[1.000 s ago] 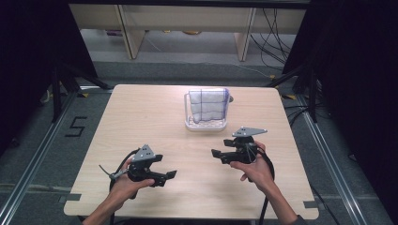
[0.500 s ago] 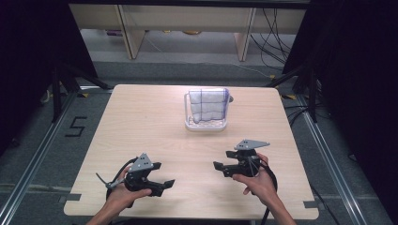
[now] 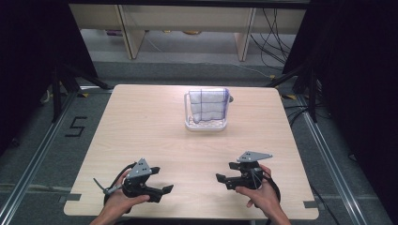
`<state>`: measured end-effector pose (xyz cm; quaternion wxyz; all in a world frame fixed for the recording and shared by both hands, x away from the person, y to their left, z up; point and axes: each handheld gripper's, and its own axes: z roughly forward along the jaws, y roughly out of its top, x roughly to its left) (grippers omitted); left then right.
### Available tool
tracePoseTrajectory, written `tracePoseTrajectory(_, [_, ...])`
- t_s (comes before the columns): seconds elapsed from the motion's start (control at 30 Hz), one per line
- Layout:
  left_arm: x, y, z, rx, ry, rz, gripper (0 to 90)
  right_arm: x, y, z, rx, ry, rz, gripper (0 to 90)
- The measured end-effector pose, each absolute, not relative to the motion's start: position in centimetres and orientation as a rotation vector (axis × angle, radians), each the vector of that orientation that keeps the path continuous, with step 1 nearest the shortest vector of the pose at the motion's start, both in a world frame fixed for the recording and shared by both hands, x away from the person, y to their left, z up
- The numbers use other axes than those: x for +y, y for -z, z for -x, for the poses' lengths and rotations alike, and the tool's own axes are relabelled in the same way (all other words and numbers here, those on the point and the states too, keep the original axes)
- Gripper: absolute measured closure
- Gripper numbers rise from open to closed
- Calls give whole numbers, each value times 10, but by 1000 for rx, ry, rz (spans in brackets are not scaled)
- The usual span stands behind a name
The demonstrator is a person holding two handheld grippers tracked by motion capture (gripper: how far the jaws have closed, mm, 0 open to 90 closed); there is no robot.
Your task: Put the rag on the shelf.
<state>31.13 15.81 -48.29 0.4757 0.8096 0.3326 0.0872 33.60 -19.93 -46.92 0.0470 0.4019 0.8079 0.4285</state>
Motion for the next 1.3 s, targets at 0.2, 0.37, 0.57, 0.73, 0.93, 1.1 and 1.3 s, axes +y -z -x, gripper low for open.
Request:
tracePoseTrajectory(0.2, [159, 487, -304, 797, -212, -1994, 153, -204, 474, -322, 2485, -1275, -1257, 204])
tracePoseTrajectory(0.37, [161, 491, -298, 811, -210, -1997, 153, -211, 480, -317, 2471, -1251, -1240, 189])
tracePoseTrajectory(0.57, [162, 497, -293, 806, -214, -2035, 152, -216, 485, -312, 2491, -1227, -1246, 168])
tracePoseTrajectory(0.73, [159, 500, -287, 779, -218, -2094, 153, -217, 487, -305, 2475, -1205, -1298, 166])
tracePoseTrajectory(0.93, [159, 504, -284, 764, -229, -2146, 153, -220, 489, -299, 2481, -1127, -1283, 169])
tracePoseTrajectory(1.1, [158, 504, -284, 744, -249, -2172, 154, -217, 492, -294, 2497, -1097, -1263, 168])
tracePoseTrajectory(1.3, [158, 505, -285, 755, -264, -2173, 154, -217, 493, -294, 2496, -1084, -1264, 167])
